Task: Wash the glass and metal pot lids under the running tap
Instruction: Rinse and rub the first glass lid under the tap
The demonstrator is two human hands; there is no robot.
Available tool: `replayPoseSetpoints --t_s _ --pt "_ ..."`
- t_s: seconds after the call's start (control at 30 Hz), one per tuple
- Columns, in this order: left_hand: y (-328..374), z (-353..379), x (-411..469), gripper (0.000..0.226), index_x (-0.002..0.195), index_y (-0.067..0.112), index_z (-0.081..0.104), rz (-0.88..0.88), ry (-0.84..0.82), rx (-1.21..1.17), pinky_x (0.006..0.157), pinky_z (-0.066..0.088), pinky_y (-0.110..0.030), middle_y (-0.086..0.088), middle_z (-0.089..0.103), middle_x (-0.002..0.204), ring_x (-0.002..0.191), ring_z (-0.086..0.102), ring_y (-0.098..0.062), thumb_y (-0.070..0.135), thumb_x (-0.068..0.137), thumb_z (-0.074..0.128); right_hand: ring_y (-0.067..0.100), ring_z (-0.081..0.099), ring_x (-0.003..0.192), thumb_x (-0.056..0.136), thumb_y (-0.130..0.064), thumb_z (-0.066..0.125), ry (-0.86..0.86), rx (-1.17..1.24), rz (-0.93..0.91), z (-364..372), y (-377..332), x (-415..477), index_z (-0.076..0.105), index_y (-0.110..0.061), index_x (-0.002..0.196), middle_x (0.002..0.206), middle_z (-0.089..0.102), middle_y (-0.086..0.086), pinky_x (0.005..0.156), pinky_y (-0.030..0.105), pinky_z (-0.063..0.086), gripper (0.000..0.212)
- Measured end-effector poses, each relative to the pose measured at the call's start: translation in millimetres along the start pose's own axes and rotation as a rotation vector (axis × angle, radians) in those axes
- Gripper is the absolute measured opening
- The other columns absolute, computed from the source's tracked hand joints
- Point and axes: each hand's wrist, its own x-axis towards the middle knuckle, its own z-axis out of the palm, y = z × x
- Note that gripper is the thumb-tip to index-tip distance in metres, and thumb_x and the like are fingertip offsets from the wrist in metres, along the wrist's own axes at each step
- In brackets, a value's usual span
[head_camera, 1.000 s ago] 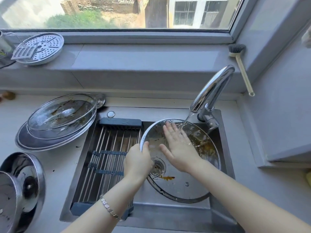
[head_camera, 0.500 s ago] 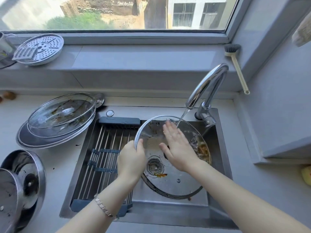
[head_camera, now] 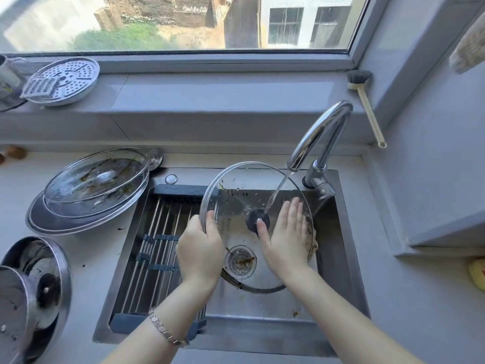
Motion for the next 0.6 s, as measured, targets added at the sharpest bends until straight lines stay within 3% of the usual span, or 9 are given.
replayPoseSetpoints --t_s 0.13,0.27,0.33,0.43,0.5,0.6 --pt "-1 2 -5 0.042 0.076 0.002 0.052 0.003 -0.026 -0.003 0.065 0.045 -0.039 -0.015 0.063 0.066 0.063 0.058 -0.029 0.035 0.097 0.036 0.015 -0.037 0.133 0.072 -0.073 -0.005 -0.122 0.024 -0.149 8 -6 -15 -0.033 -0.014 0.133 0.143 -0.041 0.005 0.109 0.029 -0.022 0.089" --pt "-2 8 -20 0.041 0.074 0.000 0.050 -0.038 -0.084 -0.074 0.063 0.042 -0.039 -0.010 0.055 0.062 0.062 0.053 -0.029 0.031 0.097 0.038 0.016 -0.037 0.133 0.065 -0.079 -0.017 0.055 0.054 -0.058 -2 -1 15 -0.023 -0.007 0.143 0.147 -0.036 0.009 0.110 0.031 -0.025 0.106" --pt "1 12 -24 0.040 0.073 0.001 0.051 -0.045 -0.093 -0.121 0.062 0.040 -0.037 -0.006 0.051 0.060 0.062 0.050 -0.027 0.030 0.097 0.040 0.016 -0.028 0.138 0.080 -0.070 -0.004 0.105 0.044 -0.249 0 -21 16 -0.011 -0.005 0.146 0.148 -0.027 0.008 0.111 0.027 -0.023 0.093" --pt "6 15 -23 0.036 0.064 0.010 0.049 -0.072 -0.083 -0.235 0.058 0.038 -0.034 -0.001 0.051 0.056 0.058 0.048 -0.021 0.026 0.096 0.044 0.016 -0.004 0.143 0.097 -0.036 0.022 0.234 0.008 -0.530 6 -42 9 0.016 0.000 0.144 0.151 0.008 0.014 0.115 0.033 -0.003 0.060" --pt "6 14 -16 0.033 0.063 0.018 0.051 -0.096 -0.036 -0.333 0.060 0.041 -0.031 0.004 0.055 0.059 0.058 0.052 -0.014 0.022 0.096 0.046 0.008 -0.006 0.144 0.100 -0.034 0.015 0.143 0.028 -0.704 5 -36 3 0.015 -0.006 0.144 0.151 0.012 0.010 0.116 0.032 0.003 0.052" --pt "5 8 2 0.032 0.065 0.019 0.052 -0.089 0.046 -0.384 0.066 0.047 -0.035 0.000 0.058 0.059 0.061 0.057 -0.020 0.026 0.095 0.047 0.008 -0.002 0.144 0.099 -0.036 0.010 -0.056 -0.057 -0.937 1 -14 -16 0.013 -0.011 0.146 0.154 0.011 0.005 0.117 0.031 0.002 0.054"
